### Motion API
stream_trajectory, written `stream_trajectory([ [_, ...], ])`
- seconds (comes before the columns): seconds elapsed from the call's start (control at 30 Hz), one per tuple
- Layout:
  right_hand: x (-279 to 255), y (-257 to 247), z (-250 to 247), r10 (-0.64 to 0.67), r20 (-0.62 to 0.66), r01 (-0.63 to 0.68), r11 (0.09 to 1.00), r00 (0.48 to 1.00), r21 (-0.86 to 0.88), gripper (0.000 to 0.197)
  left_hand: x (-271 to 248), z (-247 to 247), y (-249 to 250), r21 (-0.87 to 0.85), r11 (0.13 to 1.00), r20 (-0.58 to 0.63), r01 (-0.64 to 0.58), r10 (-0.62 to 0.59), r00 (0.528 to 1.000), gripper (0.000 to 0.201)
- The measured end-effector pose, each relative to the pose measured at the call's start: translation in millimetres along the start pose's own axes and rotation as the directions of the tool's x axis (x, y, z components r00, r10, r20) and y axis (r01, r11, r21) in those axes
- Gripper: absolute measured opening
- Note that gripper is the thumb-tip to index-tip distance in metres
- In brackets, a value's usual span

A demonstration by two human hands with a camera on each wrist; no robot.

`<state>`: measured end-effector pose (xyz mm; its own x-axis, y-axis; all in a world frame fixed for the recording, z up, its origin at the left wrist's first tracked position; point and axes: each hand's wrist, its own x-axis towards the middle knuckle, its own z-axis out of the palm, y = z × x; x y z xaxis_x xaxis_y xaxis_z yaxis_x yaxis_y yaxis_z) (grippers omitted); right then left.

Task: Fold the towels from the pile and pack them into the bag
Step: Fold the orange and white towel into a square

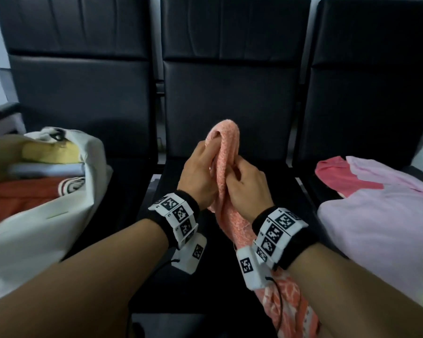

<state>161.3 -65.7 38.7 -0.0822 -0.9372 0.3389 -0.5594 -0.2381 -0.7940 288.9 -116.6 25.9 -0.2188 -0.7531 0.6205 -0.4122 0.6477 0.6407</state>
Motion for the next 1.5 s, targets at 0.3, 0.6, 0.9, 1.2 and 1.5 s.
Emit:
stream_trajectory([
  [0.3,23,57,15,0.136,0.069,-0.134,0.99,0.988,-0.039,0.012,-16,40,-44,0.001,0.998,0.123,0.063,-0.063,0.99,0.038],
  [0.6,59,104,23,0.372,0.028,-0.373,0.922,0.928,0.103,0.016,-12,28,-73,-0.044,0.978,0.107,0.205,-0.199,0.974,0.049],
  [0.9,57,109,50,0.468,0.334,-0.573,0.717,0.818,0.398,0.082,-15,17,-74,-0.505,0.78,0.192,0.37,-0.317,0.929,0.019],
  [1.2,56,94,43,0.283,0.278,-0.37,0.862,0.918,0.346,0.024,-19,27,-79,-0.603,0.702,0.135,0.379,-0.379,0.916,0.045],
  [1.5,52,91,42,0.1,-0.024,-0.098,0.992,0.995,0.076,0.023,-14,30,-80,-0.394,0.796,0.076,0.46,-0.471,0.879,0.032],
])
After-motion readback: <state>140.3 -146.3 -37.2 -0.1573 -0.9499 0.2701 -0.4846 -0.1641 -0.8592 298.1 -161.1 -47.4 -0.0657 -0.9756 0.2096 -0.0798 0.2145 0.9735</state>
